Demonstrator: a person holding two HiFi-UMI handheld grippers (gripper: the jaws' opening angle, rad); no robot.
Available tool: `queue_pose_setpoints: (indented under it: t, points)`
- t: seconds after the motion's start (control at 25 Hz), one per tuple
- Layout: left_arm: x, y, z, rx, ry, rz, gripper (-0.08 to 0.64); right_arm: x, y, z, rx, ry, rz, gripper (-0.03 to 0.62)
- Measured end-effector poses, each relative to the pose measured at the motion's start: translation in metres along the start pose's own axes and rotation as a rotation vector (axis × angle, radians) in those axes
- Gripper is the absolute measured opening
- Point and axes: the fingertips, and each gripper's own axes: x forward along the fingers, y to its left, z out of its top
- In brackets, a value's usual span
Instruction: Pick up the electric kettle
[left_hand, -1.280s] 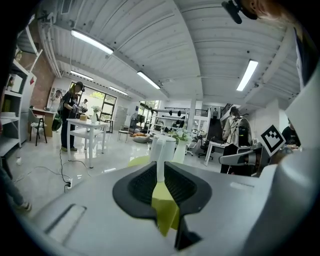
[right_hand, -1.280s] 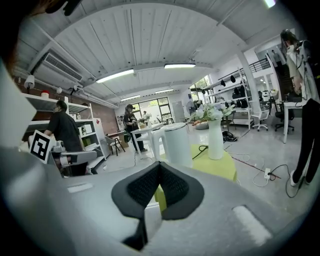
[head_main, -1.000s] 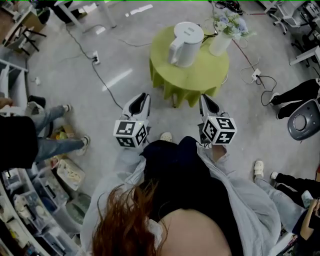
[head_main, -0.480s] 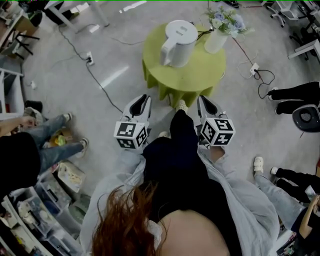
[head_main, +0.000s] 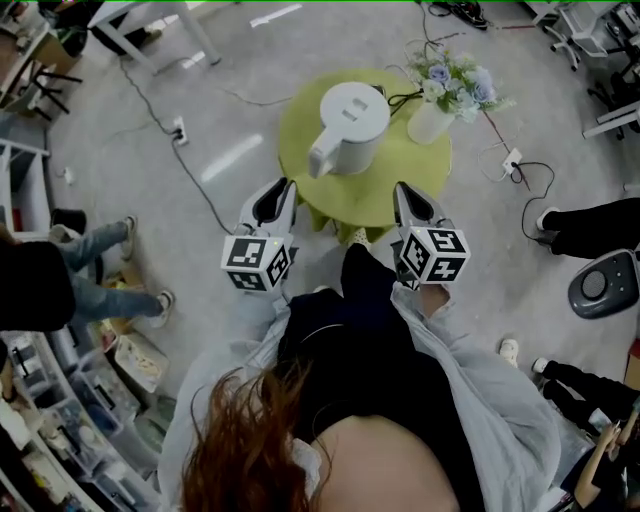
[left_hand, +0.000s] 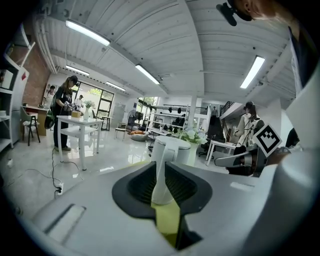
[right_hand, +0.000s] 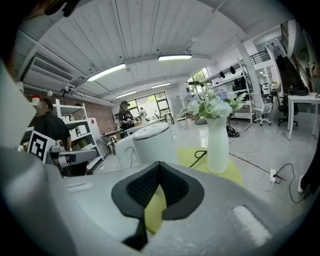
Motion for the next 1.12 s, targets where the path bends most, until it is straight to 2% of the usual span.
queue_pose_setpoints:
  t: [0.24, 0.36, 0.48, 0.64, 0.88, 1.12]
  points:
    - [0.023, 0.009, 0.015, -0.02, -0.016, 0.021, 0.074, 0.038, -0.018, 0.023, -0.026, 0.029, 0.042, 0.002]
    - [0.028, 0.005, 0.016, -0.046, -0.018, -0.032, 0.159, 0.052, -0.027, 0.029, -0.031, 0.037, 0.049, 0.002]
    - [0.035, -0.006, 0.01, -0.038, 0.019, -0.096, 0.266, 0.063, -0.036, 0.031, -0.036, 0.05, 0.055, 0.002]
    - [0.048, -0.016, -0.004, -0.008, 0.084, -0.12, 0.332, 0.075, -0.043, 0.032, -0.039, 0.061, 0.07, 0.002]
    - [0.079, -0.016, -0.015, 0.046, 0.133, -0.09, 0.334, 0.086, -0.058, 0.031, -0.041, 0.075, 0.089, 0.002]
    - [0.103, -0.015, -0.02, 0.103, 0.167, -0.077, 0.266, 0.092, -0.081, 0.035, -0.039, 0.076, 0.081, 0.002]
